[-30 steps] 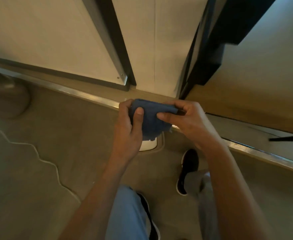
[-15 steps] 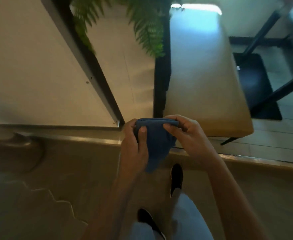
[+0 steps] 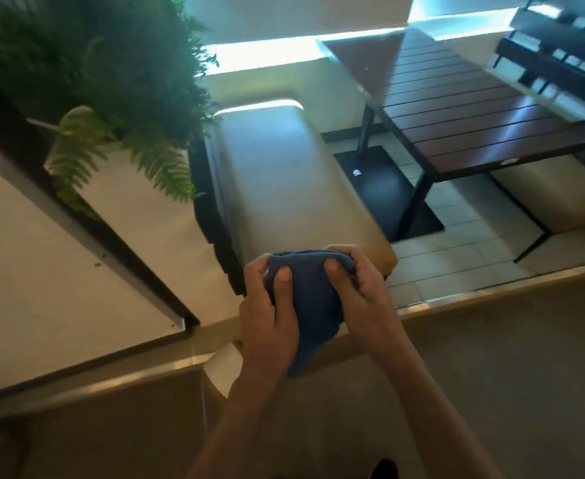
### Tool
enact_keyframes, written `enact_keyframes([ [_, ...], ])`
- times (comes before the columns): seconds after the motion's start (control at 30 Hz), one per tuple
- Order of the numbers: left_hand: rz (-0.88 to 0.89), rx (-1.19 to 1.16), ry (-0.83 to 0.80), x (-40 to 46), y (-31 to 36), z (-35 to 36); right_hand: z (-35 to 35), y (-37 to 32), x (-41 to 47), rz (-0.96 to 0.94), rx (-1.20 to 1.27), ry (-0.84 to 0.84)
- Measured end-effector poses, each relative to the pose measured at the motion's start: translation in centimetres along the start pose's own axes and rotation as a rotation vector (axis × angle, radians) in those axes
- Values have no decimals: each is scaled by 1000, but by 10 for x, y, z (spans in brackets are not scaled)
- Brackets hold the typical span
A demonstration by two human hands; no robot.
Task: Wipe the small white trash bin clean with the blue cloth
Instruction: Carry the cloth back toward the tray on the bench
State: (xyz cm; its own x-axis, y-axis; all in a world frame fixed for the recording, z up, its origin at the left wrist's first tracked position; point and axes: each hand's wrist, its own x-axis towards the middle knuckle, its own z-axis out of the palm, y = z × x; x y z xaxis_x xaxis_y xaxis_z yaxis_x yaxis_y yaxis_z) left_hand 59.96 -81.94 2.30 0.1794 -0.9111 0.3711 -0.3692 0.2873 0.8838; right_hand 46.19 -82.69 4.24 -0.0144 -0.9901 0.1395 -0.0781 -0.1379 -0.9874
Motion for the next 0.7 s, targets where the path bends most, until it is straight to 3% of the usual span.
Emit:
enact_keyframes([
  [0.27, 59, -70, -226, -43, 70, 115, -130, 1, -51, 36, -34, 260],
  [0.7, 20, -119, -503, -116, 116, 277, -301, 37, -116, 231, -56, 489],
])
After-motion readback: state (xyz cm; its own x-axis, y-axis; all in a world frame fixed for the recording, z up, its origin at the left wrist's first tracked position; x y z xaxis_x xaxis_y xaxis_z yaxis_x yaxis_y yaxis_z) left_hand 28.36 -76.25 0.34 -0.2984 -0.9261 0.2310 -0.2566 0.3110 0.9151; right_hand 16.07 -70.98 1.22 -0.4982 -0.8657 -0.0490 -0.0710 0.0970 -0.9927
